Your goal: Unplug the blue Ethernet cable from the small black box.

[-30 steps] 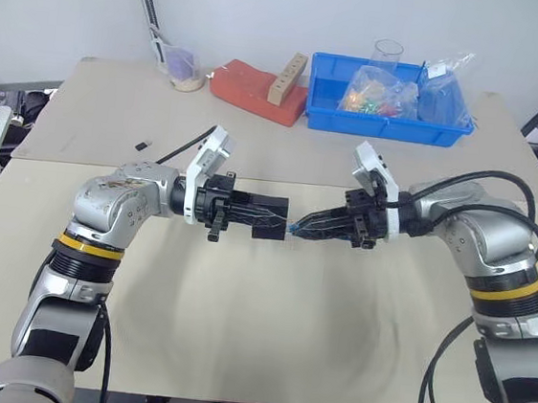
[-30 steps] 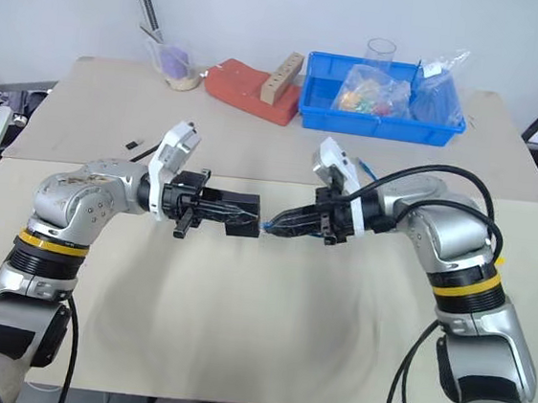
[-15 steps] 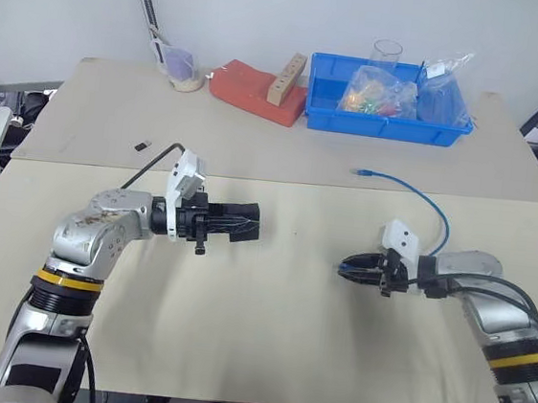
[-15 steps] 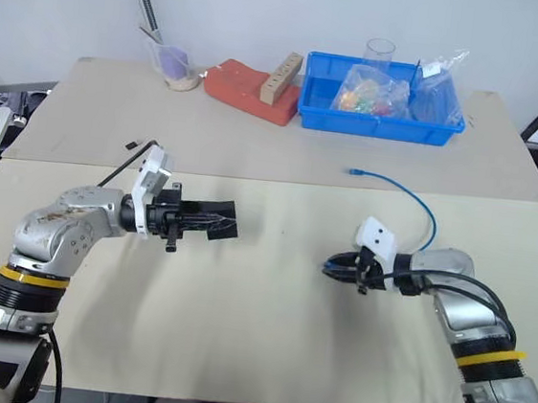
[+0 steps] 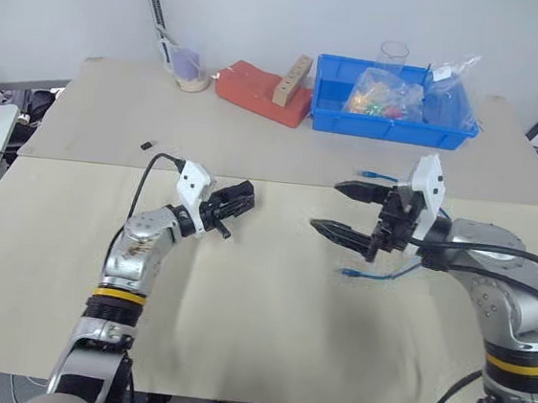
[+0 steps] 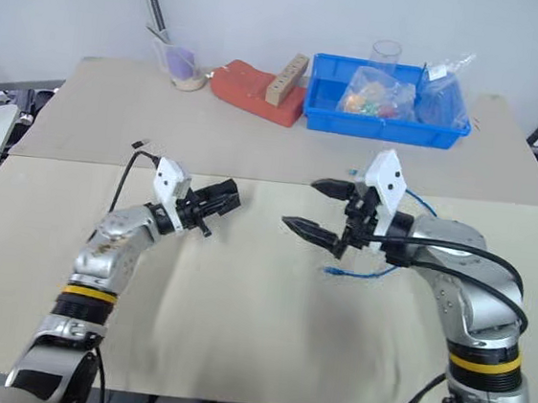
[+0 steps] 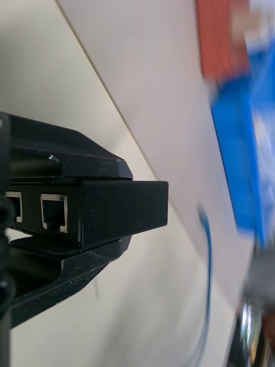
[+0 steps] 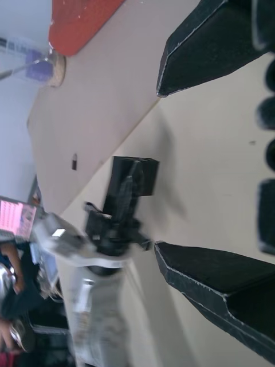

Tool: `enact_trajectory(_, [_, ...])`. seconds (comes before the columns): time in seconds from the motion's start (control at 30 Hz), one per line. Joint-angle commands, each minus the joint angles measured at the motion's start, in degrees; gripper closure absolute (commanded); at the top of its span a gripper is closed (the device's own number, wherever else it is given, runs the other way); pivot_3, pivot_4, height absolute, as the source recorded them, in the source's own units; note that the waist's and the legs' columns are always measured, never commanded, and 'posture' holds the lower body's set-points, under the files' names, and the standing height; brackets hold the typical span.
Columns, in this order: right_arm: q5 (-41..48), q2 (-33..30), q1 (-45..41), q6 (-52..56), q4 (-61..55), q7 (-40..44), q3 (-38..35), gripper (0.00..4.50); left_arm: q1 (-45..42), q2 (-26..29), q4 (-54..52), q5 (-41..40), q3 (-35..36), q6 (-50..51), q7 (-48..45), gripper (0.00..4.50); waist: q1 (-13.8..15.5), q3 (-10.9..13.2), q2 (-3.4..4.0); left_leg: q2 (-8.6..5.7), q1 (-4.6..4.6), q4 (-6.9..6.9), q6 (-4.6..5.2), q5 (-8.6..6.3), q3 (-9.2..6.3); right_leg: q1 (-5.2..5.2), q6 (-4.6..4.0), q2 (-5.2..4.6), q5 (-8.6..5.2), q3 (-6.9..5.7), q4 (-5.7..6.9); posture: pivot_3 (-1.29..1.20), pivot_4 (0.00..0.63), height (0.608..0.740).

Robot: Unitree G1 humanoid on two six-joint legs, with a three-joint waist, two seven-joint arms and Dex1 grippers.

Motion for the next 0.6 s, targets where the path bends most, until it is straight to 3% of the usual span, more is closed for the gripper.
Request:
enact_trajectory(0.03, [0.1, -0.2, 0.6, 2.0, -4.2, -4.2, -1.1, 0.02, -3.5, -1.7, 6.9, 3.1, 0.2, -8.7, 2.3, 3.89, 0.5, 0.0, 0.0, -0.03, -0.02, 0.0, 0.0, 0.0, -0.01, 0.0, 0.01, -0.02, 0.01, -0.01, -0.01, 0.0, 0.15, 0.74])
enact_trajectory(0.2, [0.3, -0.7, 1.0, 3.4, -5.1, -6.8, -1.9, 0.02, -5.1, -2.7, 14.3, 3.5, 1.4, -12.7, 2.5, 3.89, 0.5, 0.0, 0.0, -0.07, 0.01, 0.01, 0.0, 0.0, 0.0, 0.0, 0.02, -0.03, 0.01, 0.0, 0.01, 0.0, 0.15, 0.74])
enact_trajectory(0.23, [0.4, -0.7, 1.0, 3.5, -5.0, -7.1, -2.0, 0.0, -5.1, -2.6, 14.8, 3.2, 1.6, -12.7, 2.0, 2.87, 0.3, 0.0, 0.0, -0.06, 0.03, 0.0, 0.0, 0.0, -0.01, 0.0, 0.02, -0.01, 0.01, 0.0, 0.02, 0.0, 0.15, 0.74])
enact_trajectory(0.3, [0.4, -1.0, 1.0, 3.5, -5.0, -7.3, -1.9, 0.0, -4.9, -2.2, 15.0, 2.6, 2.0, -12.5, 1.2, 2.12, -0.2, 0.0, 0.0, -0.03, 0.04, -0.01, 0.01, 0.0, -0.01, 0.0, 0.02, 0.03, 0.01, 0.0, 0.04, 0.0, 0.15, 0.74])
enact_trajectory(0.43, [0.0, -1.8, 1.5, 2.7, -4.3, -6.7, -1.6, 0.0, -3.3, 0.2, 11.5, 1.2, 3.4, -10.0, -0.6, 0.07, -0.6, 0.0, 0.0, 0.01, 0.04, -0.03, 0.01, 0.0, -0.02, -0.01, 0.02, 0.07, 0.01, 0.0, 0.05, 0.0, 0.15, 0.74])
enact_trajectory(0.6, [-1.2, -5.8, 3.5, 0.2, -2.2, -2.4, -1.7, 0.0, 3.6, 7.6, -4.0, -2.9, 5.3, 1.1, -4.3, 0.02, -1.2, 0.0, 0.01, 0.1, 0.07, -0.07, 0.01, 0.0, -0.02, -0.01, 0.02, 0.12, 0.01, 0.0, 0.07, 0.0, 0.15, 0.74])
